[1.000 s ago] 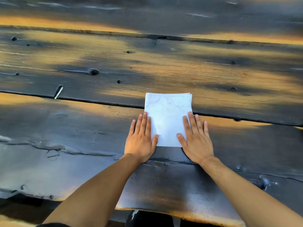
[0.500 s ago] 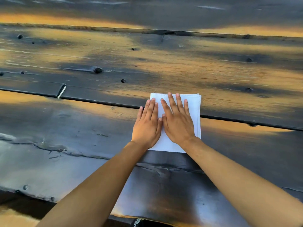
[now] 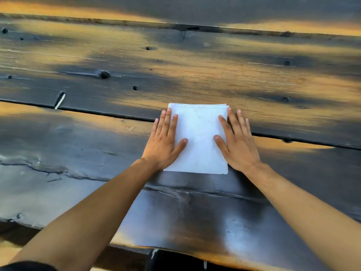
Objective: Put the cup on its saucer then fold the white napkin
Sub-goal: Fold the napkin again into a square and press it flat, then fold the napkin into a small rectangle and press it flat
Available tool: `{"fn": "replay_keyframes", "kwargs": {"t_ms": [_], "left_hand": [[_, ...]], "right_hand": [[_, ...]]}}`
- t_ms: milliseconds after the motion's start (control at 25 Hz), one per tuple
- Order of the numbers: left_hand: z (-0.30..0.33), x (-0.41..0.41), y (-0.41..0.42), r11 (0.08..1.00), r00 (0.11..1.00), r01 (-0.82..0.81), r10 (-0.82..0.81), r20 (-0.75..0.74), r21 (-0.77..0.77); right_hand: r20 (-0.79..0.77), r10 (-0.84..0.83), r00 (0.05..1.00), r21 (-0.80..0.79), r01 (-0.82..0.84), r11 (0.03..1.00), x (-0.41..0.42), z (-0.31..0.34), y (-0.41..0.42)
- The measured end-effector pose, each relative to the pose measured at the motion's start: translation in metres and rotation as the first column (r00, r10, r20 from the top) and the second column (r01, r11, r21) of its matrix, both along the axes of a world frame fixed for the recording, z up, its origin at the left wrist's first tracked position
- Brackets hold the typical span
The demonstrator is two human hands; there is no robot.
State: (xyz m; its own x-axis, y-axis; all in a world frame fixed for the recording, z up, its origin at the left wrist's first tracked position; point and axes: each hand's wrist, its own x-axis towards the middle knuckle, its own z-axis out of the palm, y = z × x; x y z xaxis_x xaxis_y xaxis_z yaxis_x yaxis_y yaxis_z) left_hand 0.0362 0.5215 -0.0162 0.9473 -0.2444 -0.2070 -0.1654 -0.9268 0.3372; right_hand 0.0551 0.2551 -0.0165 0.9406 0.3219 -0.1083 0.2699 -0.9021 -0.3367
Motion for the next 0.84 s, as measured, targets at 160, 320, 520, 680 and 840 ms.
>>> {"fn": "replay_keyframes", "kwargs": {"t_ms": [160, 320, 520, 680, 840], "left_hand": [[0.008, -0.039, 0.027, 0.944, 0.918, 0.318, -0.284, 0.279, -0.085], [0.008, -0.059, 0.049, 0.859, 0.785, 0.510, -0.484, 0.385, 0.041], [0.015, -0.057, 0.055, 0.818, 0.730, 0.561, -0.562, 0.389, 0.128], [0.020, -0.057, 0.054, 0.811, 0.702, 0.555, -0.575, 0.420, 0.184], [0.018, -0.057, 0.044, 0.860, 0.767, 0.486, -0.505, 0.397, 0.154]], "right_hand": [[0.179, 0.281, 0.943, 0.207, -0.315, 0.926, -0.029, 0.010, -0.028], [0.252, 0.471, 0.845, 0.103, -0.508, 0.855, -0.040, 0.009, -0.042], [0.330, 0.540, 0.774, 0.042, -0.583, 0.811, -0.041, 0.003, -0.050], [0.420, 0.534, 0.734, 0.048, -0.606, 0.794, -0.042, 0.001, -0.047], [0.403, 0.430, 0.808, 0.124, -0.514, 0.849, -0.042, 0.007, -0.033]]}}
